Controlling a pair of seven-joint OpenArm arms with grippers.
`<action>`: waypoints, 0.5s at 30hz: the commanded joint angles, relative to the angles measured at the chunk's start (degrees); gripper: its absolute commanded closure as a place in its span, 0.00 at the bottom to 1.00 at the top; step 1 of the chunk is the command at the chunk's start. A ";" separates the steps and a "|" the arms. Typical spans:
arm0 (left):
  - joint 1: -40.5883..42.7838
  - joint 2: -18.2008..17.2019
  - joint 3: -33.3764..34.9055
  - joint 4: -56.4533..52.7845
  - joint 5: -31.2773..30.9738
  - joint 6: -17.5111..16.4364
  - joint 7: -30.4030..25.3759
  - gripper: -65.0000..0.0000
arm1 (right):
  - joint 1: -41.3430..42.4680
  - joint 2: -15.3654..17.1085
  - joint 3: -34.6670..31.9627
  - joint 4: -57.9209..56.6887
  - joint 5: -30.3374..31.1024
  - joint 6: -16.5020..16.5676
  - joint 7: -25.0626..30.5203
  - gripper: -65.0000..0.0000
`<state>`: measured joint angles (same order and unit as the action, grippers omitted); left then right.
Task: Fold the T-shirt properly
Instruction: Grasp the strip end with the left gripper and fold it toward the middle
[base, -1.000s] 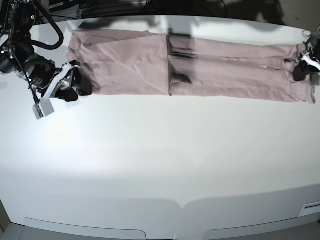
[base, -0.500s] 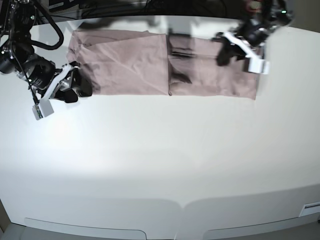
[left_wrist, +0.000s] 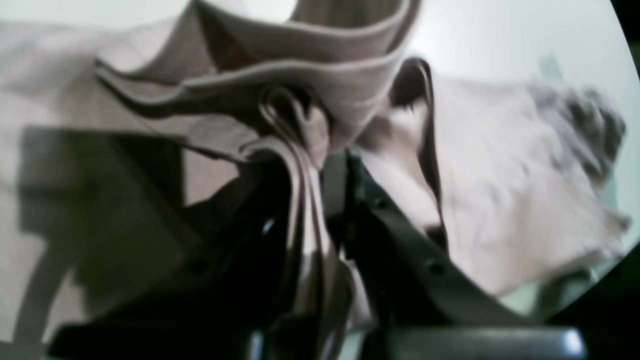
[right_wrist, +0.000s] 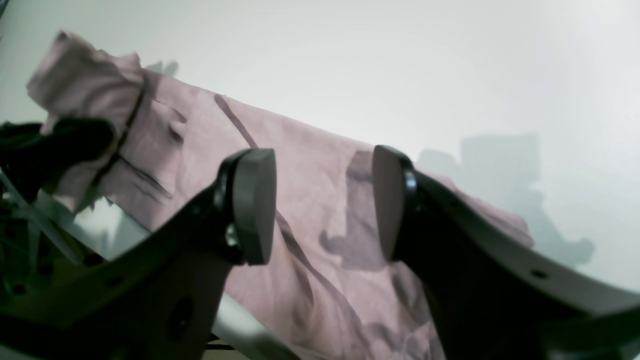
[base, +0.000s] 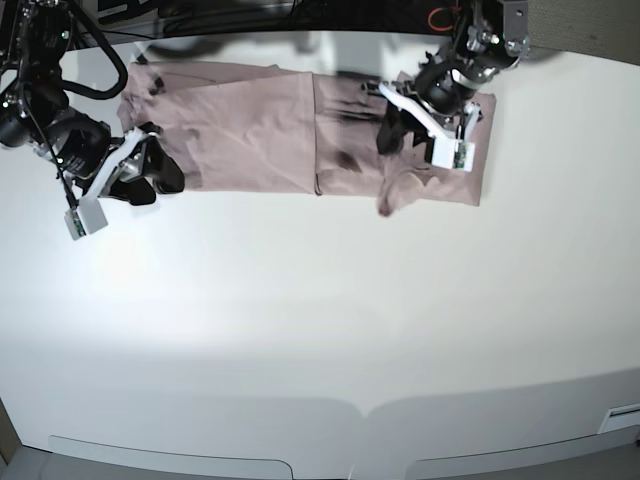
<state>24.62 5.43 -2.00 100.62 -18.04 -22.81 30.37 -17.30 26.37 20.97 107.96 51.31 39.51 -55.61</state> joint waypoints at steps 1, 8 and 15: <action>-0.26 0.59 0.28 1.01 -2.03 -0.52 -1.07 1.00 | 0.44 0.92 0.44 0.94 1.16 0.49 1.01 0.52; -1.92 0.59 1.42 1.03 -5.55 -0.61 1.62 1.00 | 0.46 0.92 0.44 0.94 1.16 0.49 1.18 0.52; -1.92 0.55 8.28 1.03 -2.23 -0.81 2.36 0.62 | 0.46 0.90 0.44 0.94 1.14 0.49 1.18 0.52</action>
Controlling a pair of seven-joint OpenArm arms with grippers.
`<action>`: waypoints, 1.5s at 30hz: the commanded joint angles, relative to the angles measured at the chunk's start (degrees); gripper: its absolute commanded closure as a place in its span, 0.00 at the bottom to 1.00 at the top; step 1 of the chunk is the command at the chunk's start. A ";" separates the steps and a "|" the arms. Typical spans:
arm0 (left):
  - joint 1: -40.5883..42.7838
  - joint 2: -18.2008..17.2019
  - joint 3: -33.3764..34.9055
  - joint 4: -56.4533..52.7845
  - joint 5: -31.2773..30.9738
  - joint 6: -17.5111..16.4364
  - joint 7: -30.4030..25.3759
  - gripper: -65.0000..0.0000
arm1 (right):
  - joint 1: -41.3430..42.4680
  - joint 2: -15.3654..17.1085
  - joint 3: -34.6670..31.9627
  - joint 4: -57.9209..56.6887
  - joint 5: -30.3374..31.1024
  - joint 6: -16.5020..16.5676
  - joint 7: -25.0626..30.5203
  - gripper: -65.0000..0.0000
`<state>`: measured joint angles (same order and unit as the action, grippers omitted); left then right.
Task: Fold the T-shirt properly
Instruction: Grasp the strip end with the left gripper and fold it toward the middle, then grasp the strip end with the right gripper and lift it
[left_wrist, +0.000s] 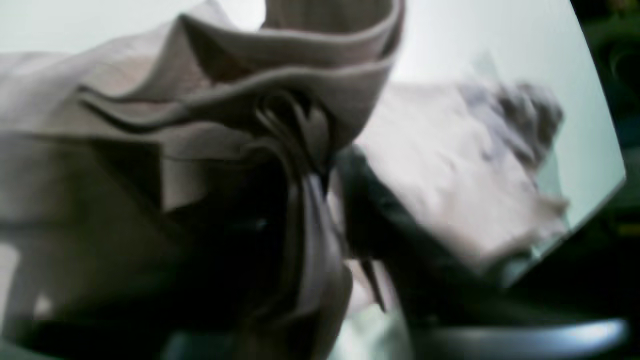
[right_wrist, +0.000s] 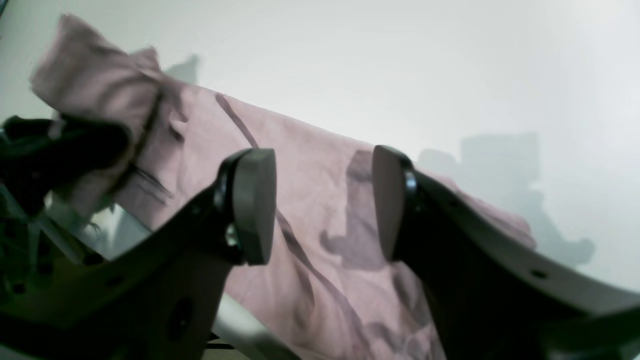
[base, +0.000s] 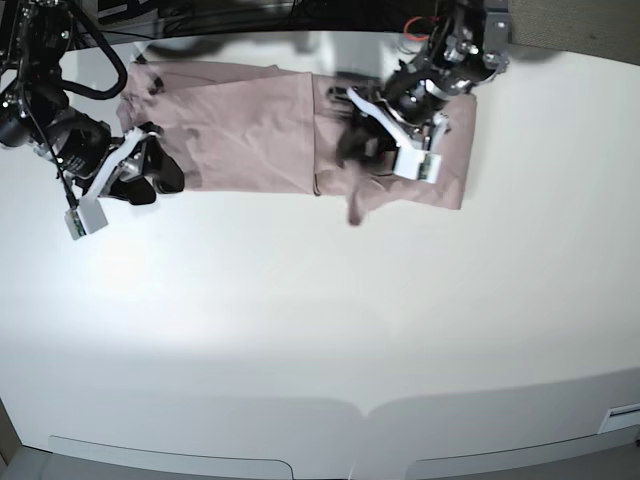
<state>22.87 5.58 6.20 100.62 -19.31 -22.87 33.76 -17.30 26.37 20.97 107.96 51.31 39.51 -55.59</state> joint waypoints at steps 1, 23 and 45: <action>-0.20 0.39 1.07 1.03 -0.63 -1.03 -0.85 0.51 | 0.46 0.92 0.44 0.94 1.14 0.49 1.16 0.52; -5.73 -1.22 -7.72 13.16 9.14 -2.64 6.60 0.37 | 0.46 0.94 6.45 0.94 7.89 0.49 -12.31 0.52; -1.60 -11.34 -20.83 13.16 -5.86 -2.84 5.20 0.37 | 0.81 7.58 18.49 -31.82 13.03 0.49 -19.69 0.52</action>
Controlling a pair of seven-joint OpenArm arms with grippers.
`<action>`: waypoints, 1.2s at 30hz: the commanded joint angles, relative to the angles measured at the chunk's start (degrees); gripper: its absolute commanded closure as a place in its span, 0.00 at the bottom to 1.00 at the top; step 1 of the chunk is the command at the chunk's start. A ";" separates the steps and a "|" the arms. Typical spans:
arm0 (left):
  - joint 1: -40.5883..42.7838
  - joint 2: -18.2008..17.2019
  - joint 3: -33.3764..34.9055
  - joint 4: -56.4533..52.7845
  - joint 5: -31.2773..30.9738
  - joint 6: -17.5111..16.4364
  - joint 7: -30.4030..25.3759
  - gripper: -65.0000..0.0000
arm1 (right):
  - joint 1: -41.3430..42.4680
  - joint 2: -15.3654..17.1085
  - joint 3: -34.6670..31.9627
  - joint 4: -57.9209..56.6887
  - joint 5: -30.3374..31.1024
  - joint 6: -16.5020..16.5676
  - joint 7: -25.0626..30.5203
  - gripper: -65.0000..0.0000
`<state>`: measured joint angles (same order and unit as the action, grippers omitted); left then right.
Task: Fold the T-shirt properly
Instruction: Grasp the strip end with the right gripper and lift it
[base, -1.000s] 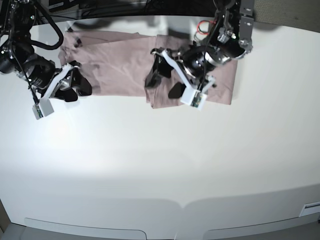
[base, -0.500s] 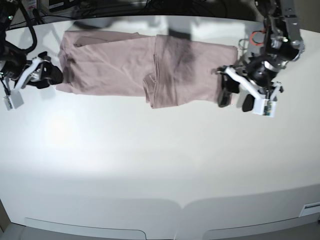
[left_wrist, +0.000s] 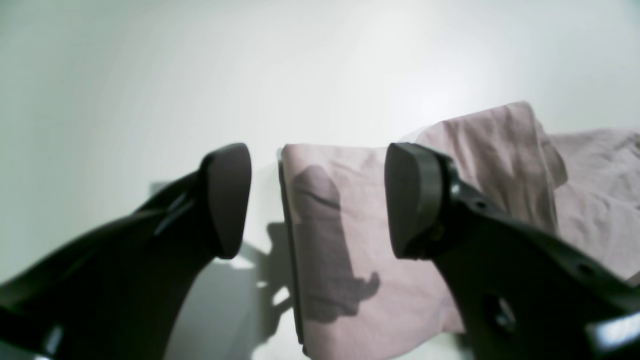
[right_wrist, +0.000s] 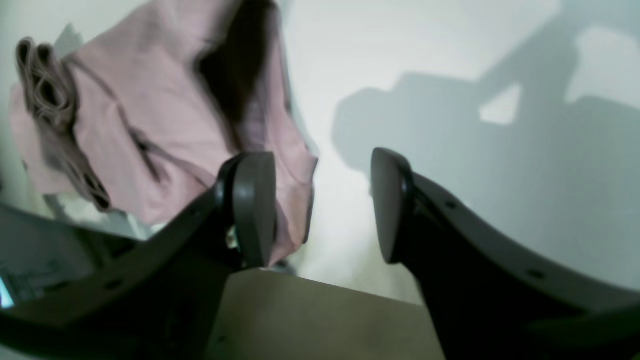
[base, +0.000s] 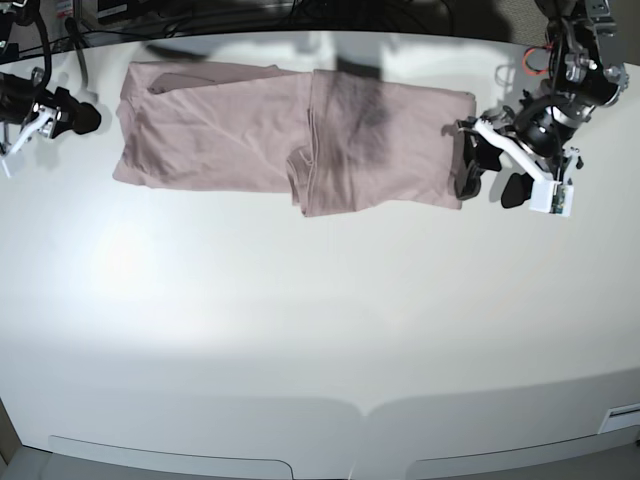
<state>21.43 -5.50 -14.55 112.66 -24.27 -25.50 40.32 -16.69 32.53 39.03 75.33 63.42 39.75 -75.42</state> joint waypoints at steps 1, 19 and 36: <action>-0.15 -0.26 -0.09 1.11 -0.87 -0.22 -1.33 0.37 | 0.76 1.42 0.17 -1.05 0.83 0.25 0.17 0.52; -0.15 -0.26 -0.09 1.11 -0.90 -0.22 -1.33 0.37 | 5.55 1.27 -14.95 -13.51 -3.17 0.25 2.93 0.52; -0.15 -0.26 -0.09 1.11 -0.90 -0.20 -1.31 0.37 | 5.55 1.11 -23.58 -13.51 1.77 0.25 3.04 0.52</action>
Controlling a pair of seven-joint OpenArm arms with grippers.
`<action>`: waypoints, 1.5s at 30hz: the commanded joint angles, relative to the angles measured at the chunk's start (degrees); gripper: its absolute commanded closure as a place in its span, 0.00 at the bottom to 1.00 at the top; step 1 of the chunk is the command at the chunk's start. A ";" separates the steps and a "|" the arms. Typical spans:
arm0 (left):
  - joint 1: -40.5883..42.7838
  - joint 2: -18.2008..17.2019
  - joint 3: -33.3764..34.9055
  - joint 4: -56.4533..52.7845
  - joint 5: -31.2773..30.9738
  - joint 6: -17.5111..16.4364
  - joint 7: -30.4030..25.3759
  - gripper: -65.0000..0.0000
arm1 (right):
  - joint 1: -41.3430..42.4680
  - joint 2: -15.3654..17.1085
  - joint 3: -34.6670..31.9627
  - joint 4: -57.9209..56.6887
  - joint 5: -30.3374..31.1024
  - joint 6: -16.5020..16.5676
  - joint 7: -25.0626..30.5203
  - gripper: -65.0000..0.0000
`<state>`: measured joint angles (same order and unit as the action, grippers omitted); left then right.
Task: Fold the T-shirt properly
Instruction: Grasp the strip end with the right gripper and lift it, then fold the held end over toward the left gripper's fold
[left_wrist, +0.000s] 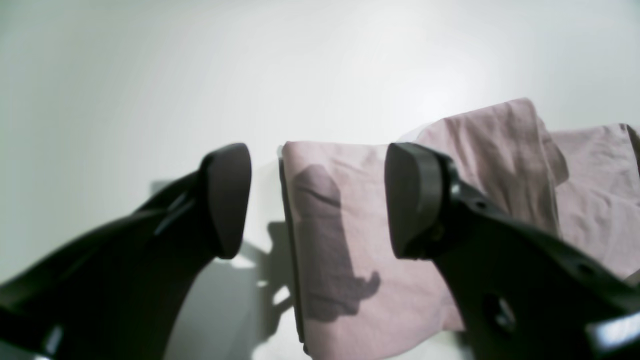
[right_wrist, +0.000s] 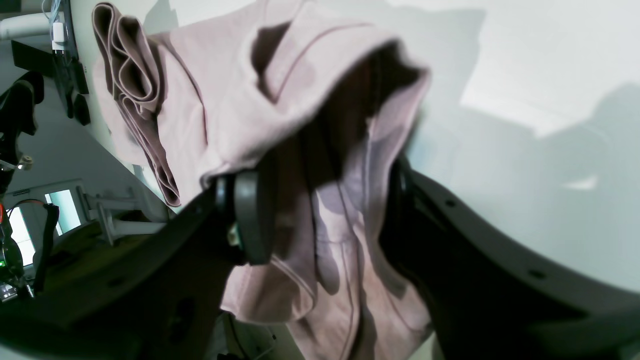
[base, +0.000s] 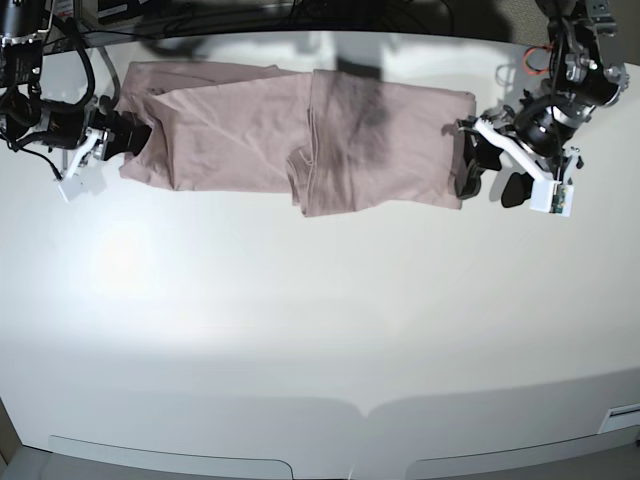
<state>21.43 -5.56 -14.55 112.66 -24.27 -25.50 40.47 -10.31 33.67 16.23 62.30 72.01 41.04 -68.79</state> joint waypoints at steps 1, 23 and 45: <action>-0.15 -0.20 -0.09 1.11 -0.90 -0.20 -1.46 0.37 | -0.83 -0.20 -0.79 -0.48 -6.82 -1.04 -3.63 0.53; 0.17 -0.20 -0.09 1.11 -0.87 -0.20 1.57 0.37 | -0.83 4.39 0.42 -0.46 -5.16 -1.04 1.90 1.00; 0.35 -0.20 -0.09 1.11 -0.87 -0.24 1.49 0.37 | -6.78 -1.11 5.31 17.99 12.99 -1.04 -11.21 1.00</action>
<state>22.06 -5.54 -14.57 112.66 -24.27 -25.47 43.29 -17.39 31.11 21.02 79.53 82.94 39.90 -79.85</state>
